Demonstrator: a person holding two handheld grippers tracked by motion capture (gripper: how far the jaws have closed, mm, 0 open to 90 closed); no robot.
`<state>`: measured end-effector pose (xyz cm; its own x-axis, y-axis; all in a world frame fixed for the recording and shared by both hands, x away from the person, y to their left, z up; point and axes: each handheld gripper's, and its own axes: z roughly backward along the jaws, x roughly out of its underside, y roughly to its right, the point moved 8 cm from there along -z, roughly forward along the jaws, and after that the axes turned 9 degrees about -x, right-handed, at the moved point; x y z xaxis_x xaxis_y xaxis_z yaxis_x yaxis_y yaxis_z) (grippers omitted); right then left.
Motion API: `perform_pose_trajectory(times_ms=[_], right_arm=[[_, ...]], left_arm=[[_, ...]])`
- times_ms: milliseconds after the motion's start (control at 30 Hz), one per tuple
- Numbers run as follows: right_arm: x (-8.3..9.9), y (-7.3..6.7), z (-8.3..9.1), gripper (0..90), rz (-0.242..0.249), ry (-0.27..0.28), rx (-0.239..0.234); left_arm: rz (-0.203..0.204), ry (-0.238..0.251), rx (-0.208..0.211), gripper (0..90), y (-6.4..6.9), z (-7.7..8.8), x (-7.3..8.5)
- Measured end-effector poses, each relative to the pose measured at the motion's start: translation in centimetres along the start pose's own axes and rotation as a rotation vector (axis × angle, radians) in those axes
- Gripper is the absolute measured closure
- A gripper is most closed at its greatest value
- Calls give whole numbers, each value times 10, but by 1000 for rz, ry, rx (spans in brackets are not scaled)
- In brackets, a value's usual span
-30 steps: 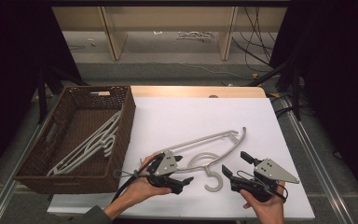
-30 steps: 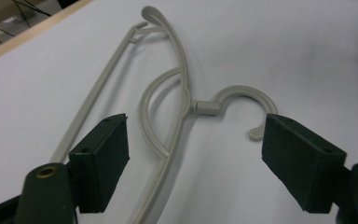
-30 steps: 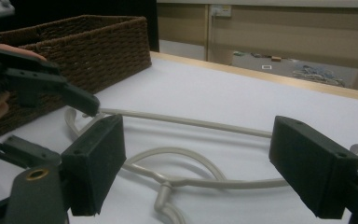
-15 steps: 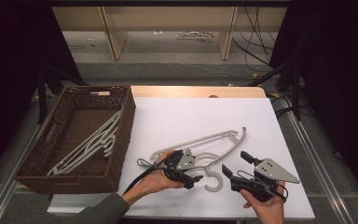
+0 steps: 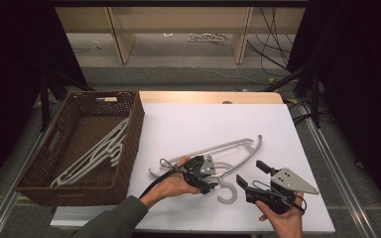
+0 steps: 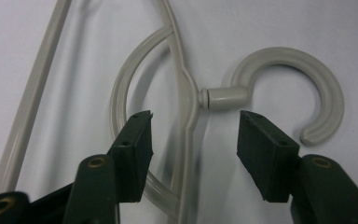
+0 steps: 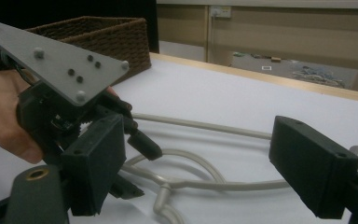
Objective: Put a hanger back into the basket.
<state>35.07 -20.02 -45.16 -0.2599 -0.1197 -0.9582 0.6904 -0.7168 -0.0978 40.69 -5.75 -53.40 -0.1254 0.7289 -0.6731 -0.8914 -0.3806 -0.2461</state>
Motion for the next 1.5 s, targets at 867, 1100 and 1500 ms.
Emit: perform_pose_trajectory(times_ms=[867, 1100, 1500], right_arm=[[-1, -2, -2, 197, 2, 9, -12], [-1, -3, -3, 197, -2, 13, -18], [-1, -2, 0, 197, 1, 0, -8]], left_arm=[[88, -215, 120, 667, -5, -11, -2], [64, -249, 130, 764, -10, -13, -3], [-36, -292, 137, 820, -9, -11, -5]])
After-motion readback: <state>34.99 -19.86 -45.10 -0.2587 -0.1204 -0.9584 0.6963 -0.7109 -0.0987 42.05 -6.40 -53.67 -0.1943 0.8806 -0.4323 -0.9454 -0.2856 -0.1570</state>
